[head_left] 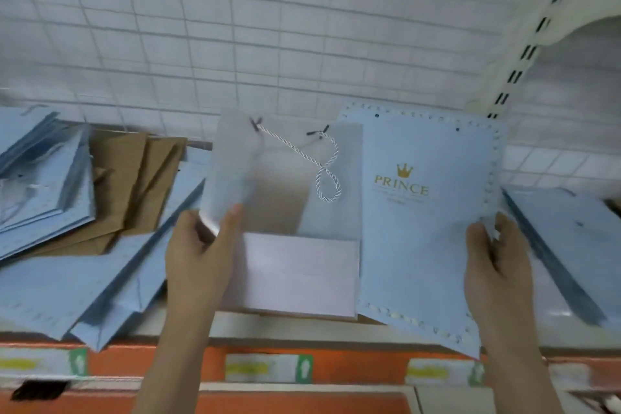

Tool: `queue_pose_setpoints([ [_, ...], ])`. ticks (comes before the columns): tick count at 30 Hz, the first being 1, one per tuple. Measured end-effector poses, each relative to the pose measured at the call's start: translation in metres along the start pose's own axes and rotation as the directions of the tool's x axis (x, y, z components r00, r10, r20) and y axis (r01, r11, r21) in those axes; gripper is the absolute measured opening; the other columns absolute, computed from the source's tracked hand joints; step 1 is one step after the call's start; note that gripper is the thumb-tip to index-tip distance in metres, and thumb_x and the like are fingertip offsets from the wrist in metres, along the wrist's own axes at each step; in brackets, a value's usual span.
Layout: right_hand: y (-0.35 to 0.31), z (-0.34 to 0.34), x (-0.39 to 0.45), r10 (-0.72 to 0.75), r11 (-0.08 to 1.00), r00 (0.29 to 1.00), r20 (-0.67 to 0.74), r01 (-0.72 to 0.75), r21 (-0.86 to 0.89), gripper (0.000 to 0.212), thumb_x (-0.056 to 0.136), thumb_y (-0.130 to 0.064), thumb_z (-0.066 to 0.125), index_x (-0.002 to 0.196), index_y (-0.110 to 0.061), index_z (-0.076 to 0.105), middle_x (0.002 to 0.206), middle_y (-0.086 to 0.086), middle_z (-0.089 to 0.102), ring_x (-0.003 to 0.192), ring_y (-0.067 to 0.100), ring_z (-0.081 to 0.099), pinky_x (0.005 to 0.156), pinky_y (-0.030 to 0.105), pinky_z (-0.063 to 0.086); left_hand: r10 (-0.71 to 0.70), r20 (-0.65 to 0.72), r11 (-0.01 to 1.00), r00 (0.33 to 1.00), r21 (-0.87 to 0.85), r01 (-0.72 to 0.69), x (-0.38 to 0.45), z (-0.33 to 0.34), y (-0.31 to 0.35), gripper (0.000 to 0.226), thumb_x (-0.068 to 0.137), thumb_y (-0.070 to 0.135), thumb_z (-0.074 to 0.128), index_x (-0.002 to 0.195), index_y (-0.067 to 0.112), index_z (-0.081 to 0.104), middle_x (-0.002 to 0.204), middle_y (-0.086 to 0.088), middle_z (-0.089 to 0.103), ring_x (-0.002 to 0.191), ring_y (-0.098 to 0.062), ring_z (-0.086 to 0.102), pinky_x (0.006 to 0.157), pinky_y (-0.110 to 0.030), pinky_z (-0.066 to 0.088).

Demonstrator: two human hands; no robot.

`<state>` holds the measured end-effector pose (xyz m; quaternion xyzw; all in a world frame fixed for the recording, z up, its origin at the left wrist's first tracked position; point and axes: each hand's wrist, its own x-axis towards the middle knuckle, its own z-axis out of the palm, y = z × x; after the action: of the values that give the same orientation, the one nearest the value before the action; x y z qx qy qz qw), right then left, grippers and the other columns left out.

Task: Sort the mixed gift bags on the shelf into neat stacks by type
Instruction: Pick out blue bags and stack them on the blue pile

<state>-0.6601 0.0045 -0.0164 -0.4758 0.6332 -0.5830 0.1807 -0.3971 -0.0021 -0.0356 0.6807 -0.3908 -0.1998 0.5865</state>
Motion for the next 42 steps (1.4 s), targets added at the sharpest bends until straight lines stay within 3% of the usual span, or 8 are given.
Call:
queue_pose_setpoints([
  [4, 0.031, -0.064, 0.035, 0.007, 1.000, 0.999, 0.042, -0.006, -0.012, 0.018, 0.098, -0.019, 0.040, 0.112, -0.022, 0.052, 0.081, -0.015, 0.055, 0.067, -0.015, 0.051, 0.064, 0.010, 0.039, -0.052, 0.060, 0.998, 0.997, -0.019, 0.053, -0.060, 0.055, 0.022, 0.045, 0.085, 0.040, 0.061, 0.063, 0.012, 0.033, 0.061, -0.004, 0.035, 0.054, -0.016, 0.034, 0.050, -0.027, 0.025],
  [7, 0.047, -0.098, 0.052, 0.050, 0.998, 0.995, 0.082, -0.046, -0.048, 0.015, 0.098, -0.024, 0.039, 0.108, -0.030, 0.049, 0.075, -0.008, 0.053, 0.065, 0.000, 0.051, 0.063, 0.025, 0.039, -0.064, 0.058, 0.998, 0.996, -0.018, 0.065, -0.094, 0.089, 0.032, 0.045, 0.087, 0.036, 0.059, 0.062, 0.012, 0.031, 0.059, -0.002, 0.031, 0.054, -0.017, 0.030, 0.048, -0.023, 0.026],
  [12, 0.071, -0.139, 0.066, 0.137, 0.988, 0.985, 0.106, -0.128, -0.083, 0.014, 0.098, -0.026, 0.040, 0.106, -0.026, 0.051, 0.082, 0.018, 0.054, 0.059, 0.017, 0.046, 0.054, 0.021, 0.037, -0.140, 0.066, 0.987, 0.988, -0.075, 0.145, -0.120, 0.125, 0.049, 0.039, 0.092, 0.030, 0.052, 0.064, 0.013, 0.031, 0.062, 0.000, 0.030, 0.056, -0.017, 0.029, 0.052, -0.030, 0.024],
  [17, 0.089, -0.157, 0.076, 0.186, 0.977, 0.977, 0.101, -0.173, -0.124, 0.019, 0.098, -0.028, 0.037, 0.108, -0.021, 0.051, 0.062, 0.005, 0.040, 0.049, 0.012, 0.039, 0.048, 0.025, 0.035, -0.153, 0.113, 0.978, 0.982, -0.125, 0.167, -0.123, 0.152, 0.064, 0.031, 0.092, 0.027, 0.052, 0.068, 0.011, 0.037, 0.065, -0.001, 0.036, 0.057, -0.015, 0.035, 0.051, -0.027, 0.029],
  [22, 0.097, -0.167, 0.082, 0.188, 0.976, 0.980, 0.064, -0.179, -0.127, 0.015, 0.098, -0.029, 0.038, 0.108, -0.028, 0.048, 0.072, 0.005, 0.051, 0.060, 0.015, 0.047, 0.056, 0.026, 0.037, -0.119, 0.245, 0.988, 0.962, -0.070, 0.140, -0.125, 0.178, 0.063, 0.023, 0.088, 0.023, 0.059, 0.075, 0.008, 0.047, 0.069, -0.002, 0.046, 0.062, -0.015, 0.042, 0.054, -0.026, 0.033],
  [28, 0.108, -0.185, 0.100, 0.150, 0.977, 0.985, 0.085, -0.134, -0.165, 0.019, 0.098, -0.031, 0.037, 0.111, -0.025, 0.051, 0.076, 0.010, 0.057, 0.061, 0.020, 0.051, 0.055, 0.030, 0.039, -0.083, 0.236, 0.993, 0.968, -0.058, 0.100, -0.129, 0.205, 0.058, 0.018, 0.085, 0.024, 0.064, 0.077, 0.014, 0.051, 0.070, 0.002, 0.048, 0.065, -0.015, 0.044, 0.057, -0.024, 0.035],
  [34, 0.132, -0.213, 0.133, 0.115, 0.983, 0.984, 0.136, -0.093, -0.158, 0.021, 0.098, -0.029, 0.036, 0.113, -0.027, 0.051, 0.063, 0.001, 0.046, 0.044, 0.003, 0.040, 0.050, 0.027, 0.035, -0.042, 0.174, 0.993, 0.984, 0.117, 0.021, -0.144, 0.244, 0.063, 0.028, 0.085, 0.025, 0.064, 0.105, 0.006, 0.055, 0.077, 0.001, 0.053, 0.085, -0.021, 0.050, 0.072, -0.020, 0.029],
  [42, 0.183, -0.286, 0.191, 0.097, 0.984, 0.959, 0.268, -0.052, -0.172, 0.020, 0.098, -0.022, 0.039, 0.106, -0.024, 0.057, 0.067, 0.011, 0.053, 0.054, 0.004, 0.044, 0.050, 0.018, 0.034, 0.084, -0.031, 0.860, 0.996, 0.507, -0.057, -0.173, 0.279, 0.072, 0.045, 0.089, 0.021, 0.060, 0.122, -0.007, 0.050, 0.106, -0.030, 0.062, 0.104, -0.045, 0.055, 0.080, -0.048, 0.043],
])
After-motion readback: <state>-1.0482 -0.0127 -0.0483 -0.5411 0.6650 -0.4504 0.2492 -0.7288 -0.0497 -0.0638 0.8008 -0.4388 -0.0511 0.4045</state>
